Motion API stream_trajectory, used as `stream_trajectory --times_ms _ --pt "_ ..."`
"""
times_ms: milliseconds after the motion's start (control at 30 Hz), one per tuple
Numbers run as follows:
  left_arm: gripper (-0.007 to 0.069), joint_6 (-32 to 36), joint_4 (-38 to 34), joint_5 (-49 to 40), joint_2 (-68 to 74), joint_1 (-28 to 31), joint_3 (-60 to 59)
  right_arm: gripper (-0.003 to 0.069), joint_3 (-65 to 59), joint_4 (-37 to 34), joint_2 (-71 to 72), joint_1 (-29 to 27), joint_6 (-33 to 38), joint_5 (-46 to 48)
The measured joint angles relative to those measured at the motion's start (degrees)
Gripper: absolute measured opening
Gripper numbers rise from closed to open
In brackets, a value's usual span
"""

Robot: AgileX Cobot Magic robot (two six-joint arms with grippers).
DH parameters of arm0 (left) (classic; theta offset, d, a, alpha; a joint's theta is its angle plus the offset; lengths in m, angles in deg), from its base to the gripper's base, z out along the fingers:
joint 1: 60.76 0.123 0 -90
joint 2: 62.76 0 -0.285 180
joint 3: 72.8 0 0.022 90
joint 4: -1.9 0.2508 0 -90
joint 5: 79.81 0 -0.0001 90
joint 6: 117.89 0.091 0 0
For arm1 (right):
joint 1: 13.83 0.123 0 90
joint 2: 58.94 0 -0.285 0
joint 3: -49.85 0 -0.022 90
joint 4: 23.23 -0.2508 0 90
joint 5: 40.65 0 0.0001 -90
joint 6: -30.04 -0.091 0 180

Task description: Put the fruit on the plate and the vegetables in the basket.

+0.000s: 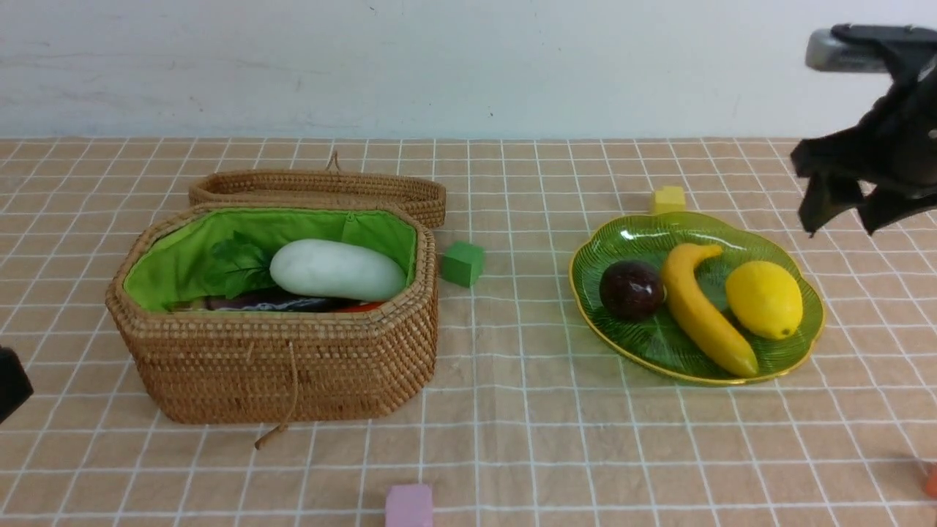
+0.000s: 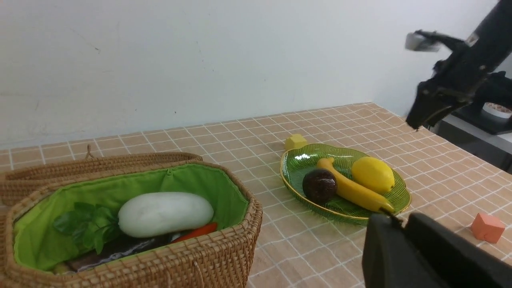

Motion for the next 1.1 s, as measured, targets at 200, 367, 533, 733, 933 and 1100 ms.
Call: stream_trajectory --times_ms 200,367,533,733,933,1100 --pt "0.0057 -0.7 0.0 7.6 -12.9 0.0 -10.9 0.0140 -15.6 0.2 23.5 0.0 0.3 1.4" --pt "0.0061 -0.7 0.4 10.6 -14.6 0.0 -15.5 0.0073 -27.5 0.2 38.3 0.0 -2.0 -0.1" --pt "0.0065 -0.7 0.9 10.5 -14.6 0.0 -16.9 0.0059 -41.2 0.2 55.5 0.0 -6.8 -2.4" --pt "0.0071 -0.7 1.1 9.6 -14.8 0.0 -16.9 0.0059 -52.5 -0.2 66.7 0.0 -8.7 -10.2" --pt "0.0076 -0.7 1.1 9.3 -14.8 0.0 -16.9 0.0070 -60.0 -0.9 71.0 0.0 -13.1 -18.1" --pt "0.0079 -0.7 1.1 8.9 -14.8 0.0 -16.9 0.0078 -62.6 -1.1 71.0 0.0 -13.7 -17.9"
